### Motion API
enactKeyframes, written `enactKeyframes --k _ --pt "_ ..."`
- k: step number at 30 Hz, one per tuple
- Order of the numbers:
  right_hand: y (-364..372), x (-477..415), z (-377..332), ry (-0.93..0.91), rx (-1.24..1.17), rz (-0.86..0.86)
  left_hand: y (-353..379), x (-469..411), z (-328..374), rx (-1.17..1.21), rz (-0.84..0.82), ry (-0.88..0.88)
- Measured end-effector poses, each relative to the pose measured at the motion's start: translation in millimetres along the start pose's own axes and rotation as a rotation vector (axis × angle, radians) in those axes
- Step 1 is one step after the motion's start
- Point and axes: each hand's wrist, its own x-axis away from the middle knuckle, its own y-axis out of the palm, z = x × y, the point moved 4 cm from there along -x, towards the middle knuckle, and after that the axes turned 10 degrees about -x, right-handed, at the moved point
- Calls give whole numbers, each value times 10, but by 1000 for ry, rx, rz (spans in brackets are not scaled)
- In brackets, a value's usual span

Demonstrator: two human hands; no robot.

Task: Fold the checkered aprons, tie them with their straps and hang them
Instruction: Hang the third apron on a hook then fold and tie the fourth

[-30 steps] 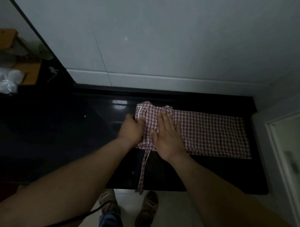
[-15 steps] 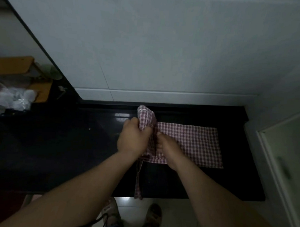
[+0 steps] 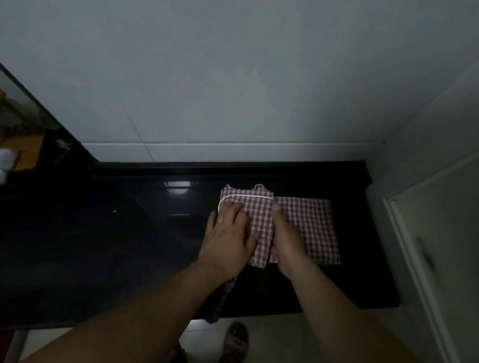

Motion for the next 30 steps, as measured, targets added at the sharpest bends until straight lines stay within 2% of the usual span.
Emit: enactKeyframes --k 3,5,7,10,13,16,21,23,25,28,30 --pt "-32 -26 1 -130 281 2 35 49 4 -90 -5 50" --pt "45 -55 -43 -158 350 -16 2 49 -38 -139 31 88" --pt "134 -74 -68 -192 427 -55 10 12 -107 -184 -5 120" --pt "202 -123 -51 -293 496 -36 144 0 -217 -233 -134 85" --pt "210 -124 -60 -372 555 54 249 -2 -231 -213 -141 -9" --pt "171 -133 39 -397 606 47 278 7 -233 -189 -96 -73" --pt "197 -169 54 -373 660 25 181 -39 -210 -228 -46 -30" --pt "253 -174 69 -326 660 9 168 -79 -247 -262 -60 3" --pt "295 -158 90 -318 774 1 186 -91 -299 -290 -108 16" --pt "327 -119 -48 -519 1098 88 238 -82 -317 -349 -147 28" --pt "370 -86 -81 -730 1166 46 248 -74 -324 -372 -162 41"
